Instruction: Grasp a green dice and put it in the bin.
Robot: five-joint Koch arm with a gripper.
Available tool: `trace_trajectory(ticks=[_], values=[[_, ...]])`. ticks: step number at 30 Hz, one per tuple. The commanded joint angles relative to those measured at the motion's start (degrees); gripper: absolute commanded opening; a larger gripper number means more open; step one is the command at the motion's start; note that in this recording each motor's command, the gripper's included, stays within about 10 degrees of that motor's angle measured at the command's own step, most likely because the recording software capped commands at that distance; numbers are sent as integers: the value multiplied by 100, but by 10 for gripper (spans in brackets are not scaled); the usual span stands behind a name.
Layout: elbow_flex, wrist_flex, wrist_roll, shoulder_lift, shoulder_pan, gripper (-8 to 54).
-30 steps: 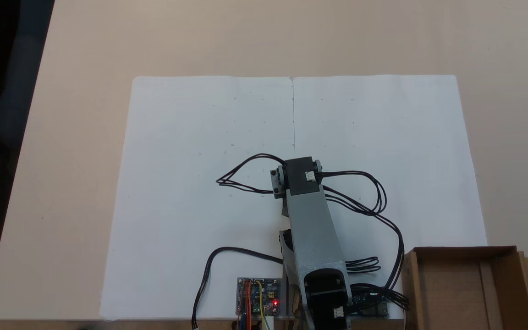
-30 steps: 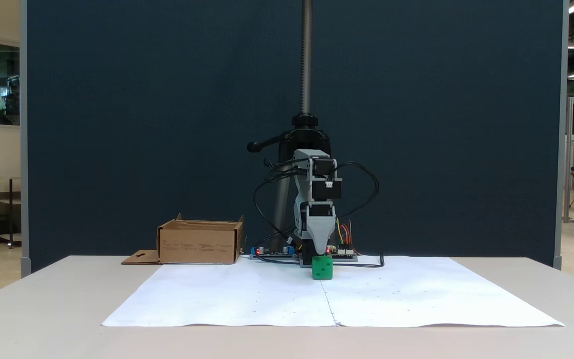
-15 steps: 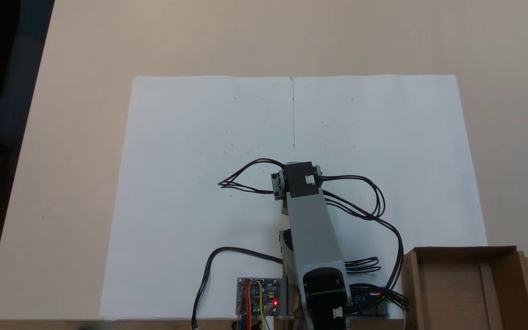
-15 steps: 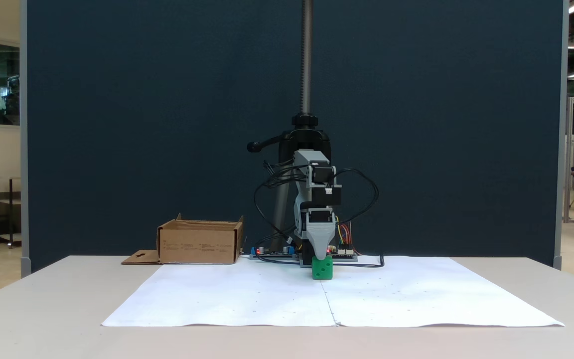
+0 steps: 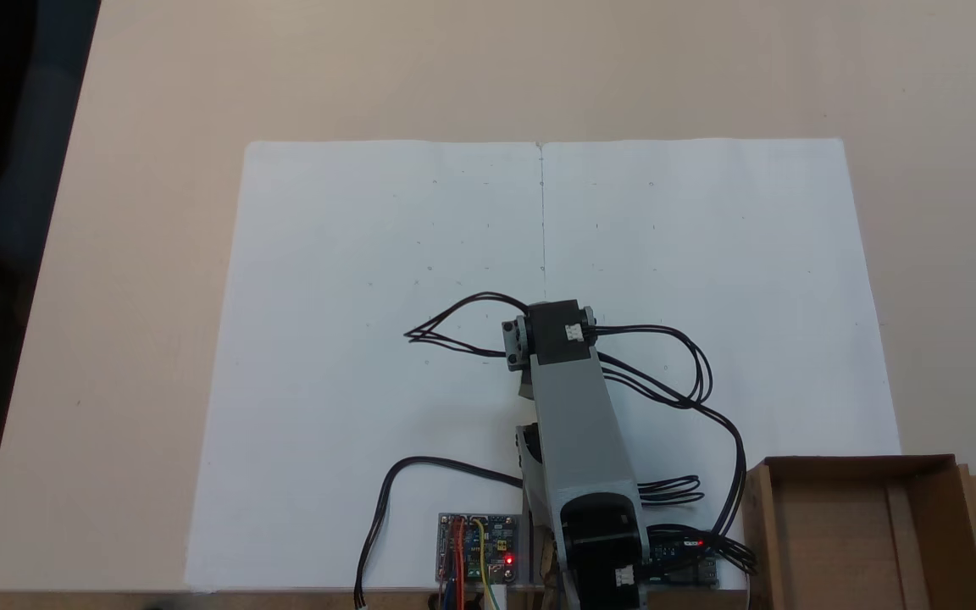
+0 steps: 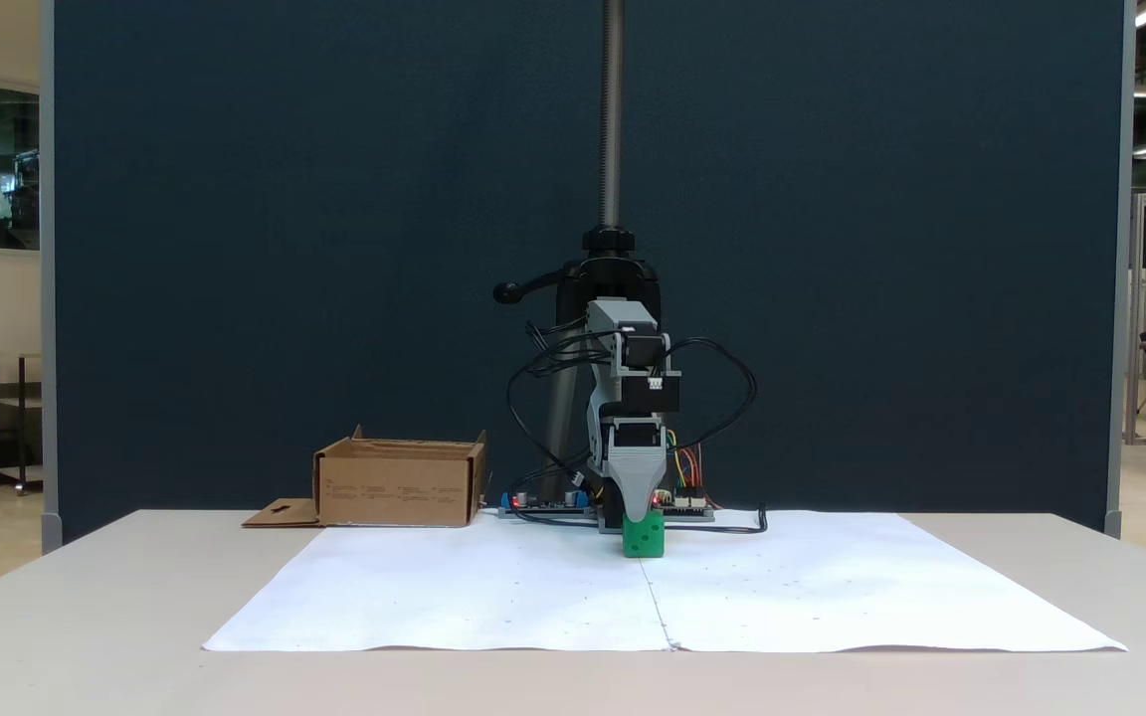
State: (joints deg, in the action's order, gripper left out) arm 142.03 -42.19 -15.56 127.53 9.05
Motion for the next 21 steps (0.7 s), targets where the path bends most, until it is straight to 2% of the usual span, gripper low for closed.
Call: trace_trajectory(ticks=[1,21], values=[[0,176,-352,9,70,422],[0,870,-352,-791,343,421]])
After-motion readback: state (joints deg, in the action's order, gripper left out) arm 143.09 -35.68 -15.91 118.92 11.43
